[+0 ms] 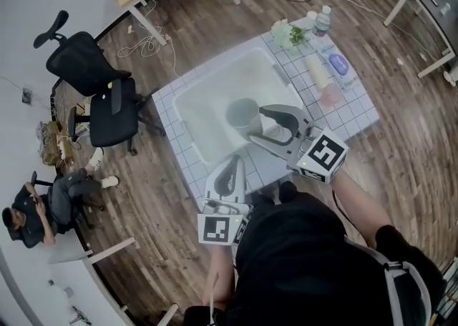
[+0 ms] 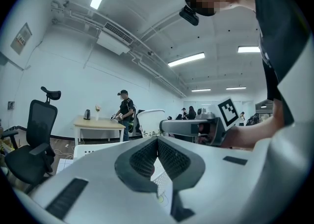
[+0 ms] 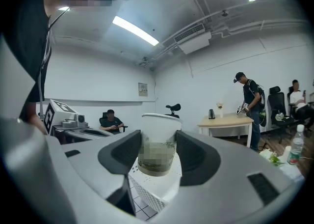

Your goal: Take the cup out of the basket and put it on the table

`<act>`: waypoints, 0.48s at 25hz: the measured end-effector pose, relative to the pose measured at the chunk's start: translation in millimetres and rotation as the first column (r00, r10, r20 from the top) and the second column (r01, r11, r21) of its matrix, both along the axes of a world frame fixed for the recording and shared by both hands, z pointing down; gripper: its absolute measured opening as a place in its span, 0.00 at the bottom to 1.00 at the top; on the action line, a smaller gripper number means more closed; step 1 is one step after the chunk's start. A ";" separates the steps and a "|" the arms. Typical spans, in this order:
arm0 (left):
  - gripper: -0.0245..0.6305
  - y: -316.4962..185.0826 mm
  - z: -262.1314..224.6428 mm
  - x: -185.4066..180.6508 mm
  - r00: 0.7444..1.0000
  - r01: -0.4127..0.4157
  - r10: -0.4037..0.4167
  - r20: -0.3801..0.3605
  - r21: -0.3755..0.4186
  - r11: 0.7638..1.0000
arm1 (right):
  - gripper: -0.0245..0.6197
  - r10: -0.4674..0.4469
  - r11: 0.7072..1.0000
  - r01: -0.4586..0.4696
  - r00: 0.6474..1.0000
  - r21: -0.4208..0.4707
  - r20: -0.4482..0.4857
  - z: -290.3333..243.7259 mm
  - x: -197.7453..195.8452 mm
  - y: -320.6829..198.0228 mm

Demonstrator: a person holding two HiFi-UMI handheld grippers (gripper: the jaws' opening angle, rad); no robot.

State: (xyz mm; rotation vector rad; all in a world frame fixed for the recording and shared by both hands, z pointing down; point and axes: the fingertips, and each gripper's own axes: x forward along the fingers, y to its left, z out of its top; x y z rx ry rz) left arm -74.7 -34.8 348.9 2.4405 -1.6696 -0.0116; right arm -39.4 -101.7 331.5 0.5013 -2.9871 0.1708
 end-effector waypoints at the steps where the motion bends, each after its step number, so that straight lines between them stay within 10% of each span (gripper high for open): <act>1: 0.05 -0.4 -0.8 0.0 1.000 0.001 -0.001 -0.002 0.001 1.000 | 0.41 -0.005 1.000 0.005 1.000 0.004 0.007 -1.5 2.3 4.9; 12: 0.05 -6.4 -0.4 7.8 1.000 0.001 -0.001 -0.008 0.005 1.000 | 0.40 -0.003 1.000 0.003 0.998 -0.007 0.065 3.8 29.4 27.8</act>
